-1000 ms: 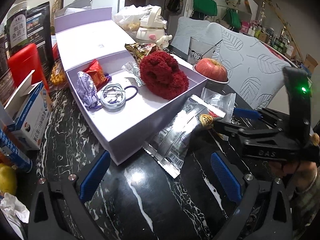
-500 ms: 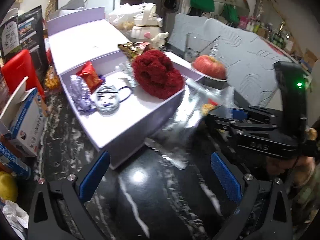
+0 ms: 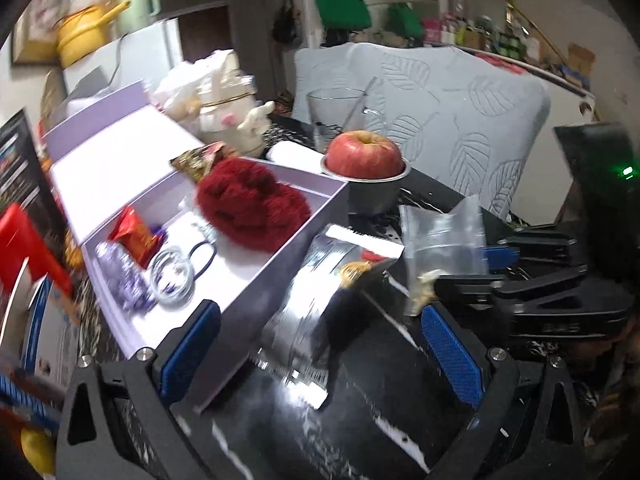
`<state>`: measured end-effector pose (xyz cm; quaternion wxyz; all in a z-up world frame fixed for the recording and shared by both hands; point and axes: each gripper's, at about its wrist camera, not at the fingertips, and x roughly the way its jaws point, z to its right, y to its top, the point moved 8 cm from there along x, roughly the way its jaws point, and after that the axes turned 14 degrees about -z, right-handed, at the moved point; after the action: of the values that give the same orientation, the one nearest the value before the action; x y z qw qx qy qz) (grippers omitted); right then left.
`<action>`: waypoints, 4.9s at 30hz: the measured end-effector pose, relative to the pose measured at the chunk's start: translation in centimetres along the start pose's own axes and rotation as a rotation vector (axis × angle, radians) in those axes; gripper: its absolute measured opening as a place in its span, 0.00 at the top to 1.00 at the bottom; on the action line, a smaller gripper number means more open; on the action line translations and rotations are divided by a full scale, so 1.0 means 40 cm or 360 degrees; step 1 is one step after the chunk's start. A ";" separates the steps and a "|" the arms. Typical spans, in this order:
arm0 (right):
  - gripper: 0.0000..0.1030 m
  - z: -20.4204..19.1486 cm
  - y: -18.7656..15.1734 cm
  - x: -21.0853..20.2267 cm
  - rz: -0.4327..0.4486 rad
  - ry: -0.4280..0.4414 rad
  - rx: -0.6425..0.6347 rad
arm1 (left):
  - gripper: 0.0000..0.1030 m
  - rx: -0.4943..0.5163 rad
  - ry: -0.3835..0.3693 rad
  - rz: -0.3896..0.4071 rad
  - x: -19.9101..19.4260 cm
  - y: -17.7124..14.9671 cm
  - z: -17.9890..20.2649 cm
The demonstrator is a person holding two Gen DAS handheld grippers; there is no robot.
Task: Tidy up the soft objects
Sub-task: 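Grasp silver snack packet with left tool while right grasps clear zip bag, then lift silver packet in left tool while right tool lifts zip bag, then carry silver packet in left tool while right tool carries zip bag over box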
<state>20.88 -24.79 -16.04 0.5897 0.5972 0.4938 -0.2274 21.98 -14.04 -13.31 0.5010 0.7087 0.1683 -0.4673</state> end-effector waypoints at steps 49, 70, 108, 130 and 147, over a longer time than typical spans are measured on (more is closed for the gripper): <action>0.33 -0.057 -0.259 -0.091 -0.0036 0.0103 0.0203 | 0.55 -0.0154 -0.0103 -0.0360 -0.014 -0.256 0.107; 0.70 -0.069 -0.251 -0.088 -0.0023 0.0179 0.0254 | 0.63 -0.0254 -0.0147 -0.0312 -0.005 -0.243 0.091; 0.70 -0.424 0.038 -0.413 0.0475 0.0079 -0.0463 | 0.63 -0.0241 0.0213 0.0340 -0.492 -0.039 -0.109; 0.70 -0.419 0.494 -0.324 0.0521 -0.0106 -0.0567 | 0.63 -0.0300 0.0383 0.0346 -0.377 0.265 -0.408; 0.70 -0.309 0.686 -0.037 0.0188 -0.0167 -0.0491 | 0.63 -0.0410 0.0311 0.0027 -0.098 0.340 -0.543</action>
<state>39.98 -8.76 0.86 0.7116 0.5150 0.4554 -0.1447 40.35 -0.31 -1.19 0.5729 0.6821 0.2688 -0.3665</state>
